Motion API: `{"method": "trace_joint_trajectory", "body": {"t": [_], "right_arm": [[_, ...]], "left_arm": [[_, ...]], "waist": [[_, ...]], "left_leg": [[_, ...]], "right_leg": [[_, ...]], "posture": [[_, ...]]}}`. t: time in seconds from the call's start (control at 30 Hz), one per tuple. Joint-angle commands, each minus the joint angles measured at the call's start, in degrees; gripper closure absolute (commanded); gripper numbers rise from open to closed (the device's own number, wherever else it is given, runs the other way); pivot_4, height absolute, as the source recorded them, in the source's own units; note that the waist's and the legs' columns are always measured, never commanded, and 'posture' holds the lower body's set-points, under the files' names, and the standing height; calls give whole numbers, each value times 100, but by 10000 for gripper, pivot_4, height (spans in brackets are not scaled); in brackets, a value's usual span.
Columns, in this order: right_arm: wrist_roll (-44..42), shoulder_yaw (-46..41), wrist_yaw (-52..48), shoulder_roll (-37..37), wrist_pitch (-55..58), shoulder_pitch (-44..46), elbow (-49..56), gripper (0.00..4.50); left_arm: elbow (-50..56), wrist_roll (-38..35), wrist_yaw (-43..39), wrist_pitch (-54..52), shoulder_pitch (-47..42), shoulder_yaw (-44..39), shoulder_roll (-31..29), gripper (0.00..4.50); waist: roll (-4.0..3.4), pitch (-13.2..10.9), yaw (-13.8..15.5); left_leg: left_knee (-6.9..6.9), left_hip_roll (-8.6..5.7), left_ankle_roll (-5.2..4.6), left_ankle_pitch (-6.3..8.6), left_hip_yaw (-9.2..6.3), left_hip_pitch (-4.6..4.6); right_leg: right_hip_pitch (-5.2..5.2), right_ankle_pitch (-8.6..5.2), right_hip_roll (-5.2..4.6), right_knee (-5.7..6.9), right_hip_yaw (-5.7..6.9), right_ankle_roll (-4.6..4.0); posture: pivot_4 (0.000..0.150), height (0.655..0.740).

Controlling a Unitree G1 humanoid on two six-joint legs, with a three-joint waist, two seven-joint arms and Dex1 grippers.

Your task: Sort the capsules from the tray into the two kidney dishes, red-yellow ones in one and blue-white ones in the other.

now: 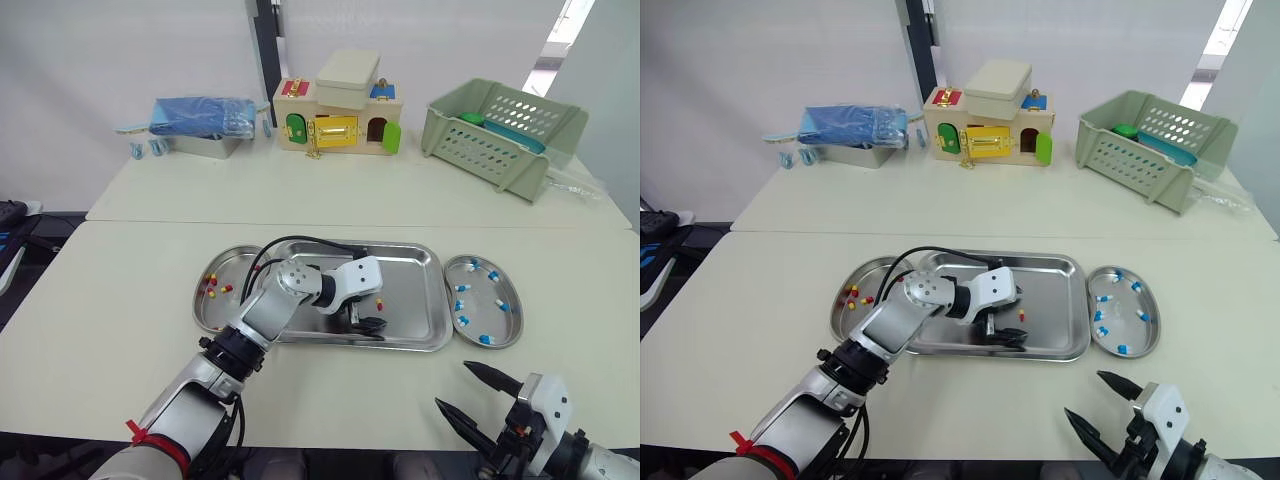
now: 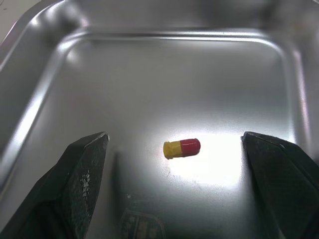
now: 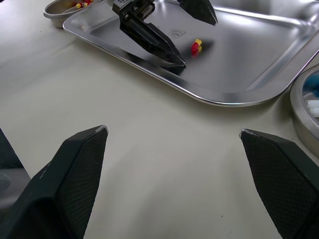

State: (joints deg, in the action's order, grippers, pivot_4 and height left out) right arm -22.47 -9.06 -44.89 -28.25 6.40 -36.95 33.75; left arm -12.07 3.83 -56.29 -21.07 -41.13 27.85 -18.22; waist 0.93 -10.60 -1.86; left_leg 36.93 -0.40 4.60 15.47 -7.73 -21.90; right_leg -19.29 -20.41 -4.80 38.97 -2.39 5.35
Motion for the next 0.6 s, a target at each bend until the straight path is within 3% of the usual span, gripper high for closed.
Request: {"method": "trace_joint_trajectory", "body": {"t": [0.03,0.33,0.6], "right_arm": [[16,17,36,14,-163,-6,105,0],[34,44,83,16,-150,-25,170,0],[16,66,119,-26,-116,40,186,0]], "left_arm": [[-1,117,78,-114,-60,21,42,11837],[76,249,82,-214,-46,109,55,40886],[277,286,54,-196,60,104,12,40886]], "waist": [[0,0,0],[-1,2,2],[-3,3,1]], "left_leg": [[0,0,0,0,0,0],[0,0,1,-1,0,1],[1,0,1,0,-1,2]], "right_leg": [[0,0,0,0,0,0],[2,0,0,0,0,0],[3,0,0,0,0,0]], "posture": [[1500,7400],[1500,7400],[1500,7400]]}}
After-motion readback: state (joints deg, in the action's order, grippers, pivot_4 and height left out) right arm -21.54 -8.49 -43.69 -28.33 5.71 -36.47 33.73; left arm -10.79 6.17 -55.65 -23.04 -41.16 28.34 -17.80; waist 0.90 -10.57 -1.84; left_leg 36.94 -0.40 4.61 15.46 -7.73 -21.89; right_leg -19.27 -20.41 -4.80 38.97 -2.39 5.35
